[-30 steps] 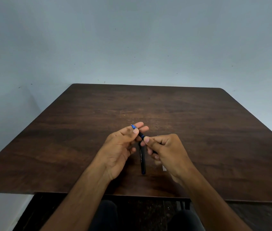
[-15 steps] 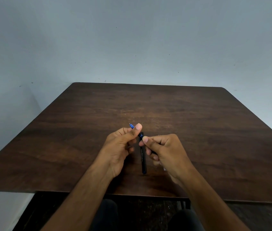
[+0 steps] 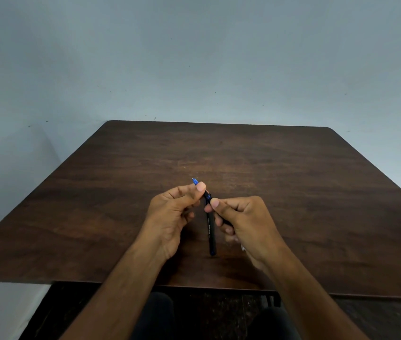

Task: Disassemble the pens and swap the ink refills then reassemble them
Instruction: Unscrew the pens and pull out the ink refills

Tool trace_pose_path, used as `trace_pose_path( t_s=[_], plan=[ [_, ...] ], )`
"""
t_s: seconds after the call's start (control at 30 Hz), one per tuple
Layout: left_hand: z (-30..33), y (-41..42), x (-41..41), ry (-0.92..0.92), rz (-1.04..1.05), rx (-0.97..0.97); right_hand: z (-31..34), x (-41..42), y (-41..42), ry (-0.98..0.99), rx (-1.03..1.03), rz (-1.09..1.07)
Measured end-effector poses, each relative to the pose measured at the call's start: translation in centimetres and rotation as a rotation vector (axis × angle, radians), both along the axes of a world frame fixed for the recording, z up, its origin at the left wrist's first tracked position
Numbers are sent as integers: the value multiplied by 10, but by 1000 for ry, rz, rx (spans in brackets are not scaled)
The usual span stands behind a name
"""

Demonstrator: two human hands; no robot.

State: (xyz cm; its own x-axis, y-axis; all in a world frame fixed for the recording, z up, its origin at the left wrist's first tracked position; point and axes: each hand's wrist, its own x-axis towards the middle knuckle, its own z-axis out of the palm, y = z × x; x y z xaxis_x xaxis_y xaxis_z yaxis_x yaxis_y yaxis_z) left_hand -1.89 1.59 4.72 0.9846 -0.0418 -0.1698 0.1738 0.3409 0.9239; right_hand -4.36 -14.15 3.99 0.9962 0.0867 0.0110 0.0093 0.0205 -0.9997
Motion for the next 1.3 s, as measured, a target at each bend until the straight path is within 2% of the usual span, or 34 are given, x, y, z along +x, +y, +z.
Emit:
trace_pose_path(
  t_s=[0.1, 0.3, 0.63, 0.93, 1.17, 1.3],
  plan=[
    [-1, -2, 0, -1, -17, 13, 0, -1, 0, -4, -6, 7],
    [-2, 3, -3, -55, -196, -66, -2, -1, -2, 13, 4, -20],
    [0, 0, -1, 16, -52, -13, -3, -3, 0, 0, 18, 12],
    [-4, 4, -2, -39, -132, -32, -3, -1, -3, 6, 25, -13],
    [-2, -1, 0, 15, 24, -54, -3, -1, -2, 4, 26, 8],
    [-1, 0, 2, 25, 35, -55, -3, -1, -3, 5, 35, 9]
  ],
)
